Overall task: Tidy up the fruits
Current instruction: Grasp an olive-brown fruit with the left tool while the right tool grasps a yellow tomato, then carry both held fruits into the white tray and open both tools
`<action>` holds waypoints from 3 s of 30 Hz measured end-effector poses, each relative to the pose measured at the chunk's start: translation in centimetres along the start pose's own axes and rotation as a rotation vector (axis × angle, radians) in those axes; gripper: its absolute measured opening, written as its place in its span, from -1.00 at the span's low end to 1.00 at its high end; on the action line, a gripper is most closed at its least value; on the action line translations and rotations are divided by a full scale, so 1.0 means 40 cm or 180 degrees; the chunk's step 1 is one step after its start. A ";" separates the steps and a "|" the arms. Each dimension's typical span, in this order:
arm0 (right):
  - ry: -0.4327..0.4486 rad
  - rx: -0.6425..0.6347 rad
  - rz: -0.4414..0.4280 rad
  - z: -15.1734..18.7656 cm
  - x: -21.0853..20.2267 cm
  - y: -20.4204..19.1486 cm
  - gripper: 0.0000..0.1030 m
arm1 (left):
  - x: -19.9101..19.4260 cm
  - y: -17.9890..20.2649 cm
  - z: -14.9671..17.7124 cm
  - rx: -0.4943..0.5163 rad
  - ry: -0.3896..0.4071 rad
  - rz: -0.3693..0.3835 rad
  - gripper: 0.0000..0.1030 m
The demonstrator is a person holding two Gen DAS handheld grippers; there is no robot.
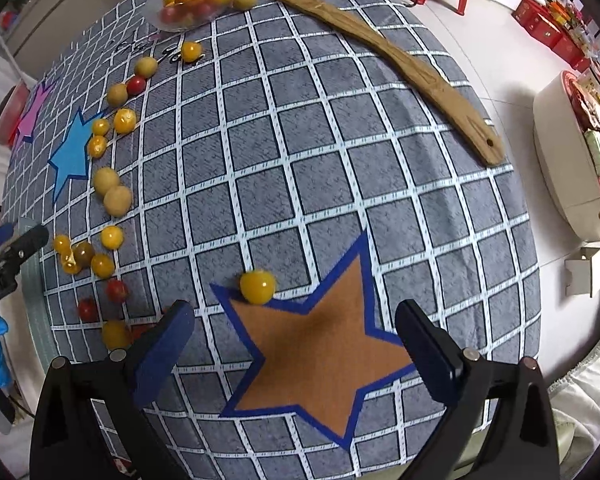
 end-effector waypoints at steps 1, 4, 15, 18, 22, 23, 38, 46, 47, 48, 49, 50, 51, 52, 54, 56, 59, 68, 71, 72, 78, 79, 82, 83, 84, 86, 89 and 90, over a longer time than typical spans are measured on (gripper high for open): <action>-0.0001 -0.0017 -0.0001 -0.010 0.006 -0.004 0.94 | 0.001 0.015 -0.008 0.0035 0.0014 0.0012 1.00; -0.0033 -0.0056 -0.0022 -0.036 0.029 -0.013 0.80 | 0.014 0.062 -0.032 0.0121 0.0029 0.0092 1.00; -0.0042 -0.0099 -0.0118 -0.017 0.080 -0.006 0.55 | 0.075 0.130 -0.084 -0.0055 -0.0125 0.0244 0.95; -0.0044 -0.0110 -0.0135 -0.013 0.082 0.009 0.47 | 0.101 0.138 -0.086 -0.0149 -0.0269 0.0253 0.70; -0.0041 -0.0107 -0.0131 -0.016 0.110 0.011 0.35 | 0.110 0.146 -0.089 -0.0187 -0.0312 0.0197 0.52; -0.0035 -0.0118 -0.0120 -0.017 0.115 0.006 0.34 | 0.117 0.151 -0.093 -0.0166 -0.0335 0.0178 0.36; 0.0038 -0.0051 -0.0377 -0.055 0.101 -0.087 -0.57 | 0.080 0.168 -0.069 -0.0280 -0.0266 0.0386 -0.43; 0.0036 0.0009 -0.0537 -0.074 0.081 -0.113 -0.57 | -0.003 0.143 -0.035 -0.0374 -0.0130 0.0440 -0.43; 0.0041 0.0002 -0.0549 -0.070 0.075 -0.099 -0.57 | -0.005 0.132 -0.028 -0.0389 -0.0118 0.0446 -0.43; 0.0044 -0.0008 -0.0556 -0.066 0.071 -0.101 -0.57 | -0.015 0.127 -0.023 -0.0407 -0.0100 0.0447 -0.43; 0.0047 -0.0018 -0.0561 -0.066 0.063 -0.101 -0.57 | -0.016 0.109 -0.021 -0.0415 -0.0088 0.0444 -0.43; 0.0052 -0.0031 -0.0559 -0.069 0.059 -0.103 -0.57 | -0.023 0.096 -0.017 -0.0420 -0.0077 0.0434 -0.43; 0.0052 -0.0040 -0.0567 -0.071 0.047 -0.082 -0.57 | -0.031 0.088 -0.010 -0.0426 -0.0065 0.0413 -0.43; 0.0051 -0.0046 -0.0565 -0.071 0.045 -0.085 -0.57 | -0.033 0.078 -0.008 -0.0434 -0.0057 0.0405 -0.43; 0.0049 -0.0063 -0.0569 -0.062 0.030 -0.077 -0.57 | -0.049 0.063 0.009 -0.0472 -0.0037 0.0414 -0.43; 0.0048 -0.0095 -0.0568 -0.057 0.023 -0.085 -0.57 | -0.064 0.045 0.026 -0.0513 -0.0018 0.0410 -0.43; 0.0057 -0.0170 -0.0582 -0.051 0.007 -0.102 -0.57 | -0.088 0.012 0.055 -0.0582 0.0014 0.0372 -0.43; 0.0110 -0.0611 -0.0712 -0.049 -0.030 -0.268 -0.57 | -0.133 -0.135 0.167 -0.0944 0.0030 0.0182 -0.43; 0.0105 -0.0789 -0.0769 -0.043 -0.039 -0.346 -0.57 | -0.143 -0.193 0.210 -0.1063 0.0027 0.0073 -0.43; 0.0098 -0.0845 -0.0786 -0.042 -0.041 -0.371 -0.57 | -0.146 -0.216 0.227 -0.1116 0.0020 0.0035 -0.43; 0.0035 -0.1216 -0.0909 -0.022 -0.038 -0.541 -0.57 | -0.139 -0.342 0.320 -0.1407 -0.0050 -0.0173 -0.43; 0.0020 -0.1270 -0.0936 -0.020 -0.036 -0.571 -0.57 | -0.134 -0.359 0.333 -0.1437 -0.0064 -0.0207 -0.43; -0.0025 -0.1443 -0.1027 -0.014 -0.026 -0.665 -0.57 | -0.114 -0.402 0.360 -0.1500 -0.0116 -0.0292 -0.43; -0.0032 -0.1495 -0.1042 -0.015 -0.022 -0.691 -0.57 | -0.104 -0.418 0.368 -0.1525 -0.0132 -0.0323 -0.43; -0.0039 -0.1547 -0.1056 -0.014 -0.018 -0.717 -0.57 | -0.097 -0.429 0.373 -0.1537 -0.0144 -0.0341 -0.43; -0.0071 -0.1632 -0.1081 -0.011 -0.004 -0.769 -0.57 | -0.082 -0.449 0.380 -0.1560 -0.0165 -0.0386 -0.43; -0.0136 -0.1694 -0.1087 -0.012 0.023 -0.827 -0.57 | -0.067 -0.468 0.387 -0.1570 -0.0179 -0.0445 -0.43; -0.0151 -0.1709 -0.1082 -0.012 0.030 -0.842 -0.57 | -0.063 -0.474 0.390 -0.1574 -0.0182 -0.0461 -0.43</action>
Point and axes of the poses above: each gripper's, at about its wrist camera, not at the fingertips, and x roughly the way its jaws point, y to its right, z to its underside, the point moved 5 cm from there along x, roughly the way its jaws point, and after that the axes turned 1 degree about y, right-handed, at the moved point
